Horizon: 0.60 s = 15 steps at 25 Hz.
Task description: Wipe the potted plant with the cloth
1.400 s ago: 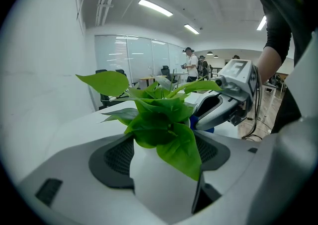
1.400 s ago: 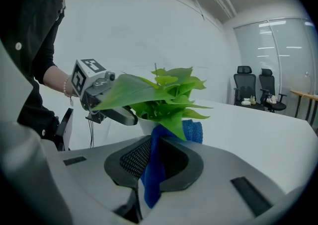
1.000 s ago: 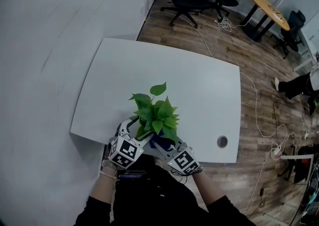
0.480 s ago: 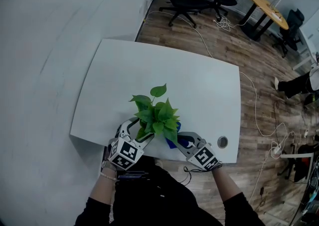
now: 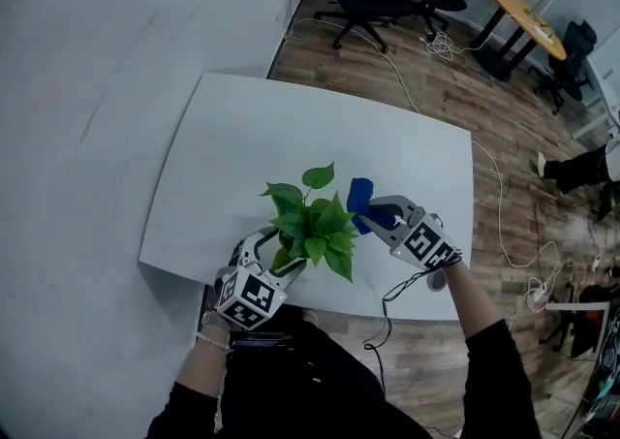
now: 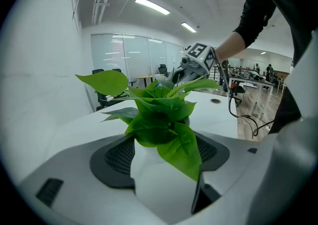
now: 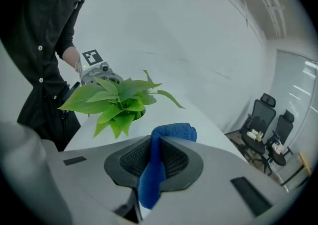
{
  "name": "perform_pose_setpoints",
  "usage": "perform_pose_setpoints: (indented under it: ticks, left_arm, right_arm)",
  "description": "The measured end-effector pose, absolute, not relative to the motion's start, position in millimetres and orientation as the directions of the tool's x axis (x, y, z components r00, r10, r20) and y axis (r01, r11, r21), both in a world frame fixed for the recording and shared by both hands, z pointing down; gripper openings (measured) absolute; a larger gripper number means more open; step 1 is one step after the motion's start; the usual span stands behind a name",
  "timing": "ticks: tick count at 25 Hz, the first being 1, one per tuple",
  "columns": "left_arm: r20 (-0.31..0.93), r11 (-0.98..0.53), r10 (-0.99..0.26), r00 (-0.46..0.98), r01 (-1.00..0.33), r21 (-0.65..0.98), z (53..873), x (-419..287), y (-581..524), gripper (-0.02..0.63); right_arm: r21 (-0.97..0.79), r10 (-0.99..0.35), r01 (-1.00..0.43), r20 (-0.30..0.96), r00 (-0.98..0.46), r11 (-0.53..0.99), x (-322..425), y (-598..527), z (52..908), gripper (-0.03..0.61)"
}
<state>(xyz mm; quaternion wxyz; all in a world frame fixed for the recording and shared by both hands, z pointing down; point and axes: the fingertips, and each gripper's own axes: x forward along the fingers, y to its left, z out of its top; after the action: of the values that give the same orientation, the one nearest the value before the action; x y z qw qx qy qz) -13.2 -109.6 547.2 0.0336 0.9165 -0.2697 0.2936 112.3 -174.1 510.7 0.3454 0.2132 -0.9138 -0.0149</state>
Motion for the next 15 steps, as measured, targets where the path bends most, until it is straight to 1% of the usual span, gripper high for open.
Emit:
perform_pose_setpoints:
  ticks: [2,6,10,15]
  left_arm:
    - [0.557,-0.854,-0.473,0.683,-0.511,-0.098,548.0,-12.6,-109.1,0.350]
    - [0.559,-0.854,-0.472,0.681,-0.511,-0.098,548.1,-11.8,-108.2,0.350]
    - [0.560,-0.852,-0.474,0.679,-0.514,-0.098,547.1,-11.6,-108.5,0.350]
    - [0.563,-0.850,-0.474,0.677,-0.518,-0.093,546.6,-11.9,-107.5,0.350]
  right_arm:
    - [0.207,-0.367,-0.309,0.645,-0.671,0.928,101.9,-188.5,509.6,0.075]
    - [0.251,-0.253,-0.102,0.703,-0.665,0.963,72.6,-202.8,510.3,0.075]
    - [0.209,-0.120,0.069,0.769,-0.628,0.975,49.1,-202.0,523.1,0.075]
    - [0.126,0.000,0.183,0.822,-0.569,0.975,47.3,-186.6,543.4,0.075]
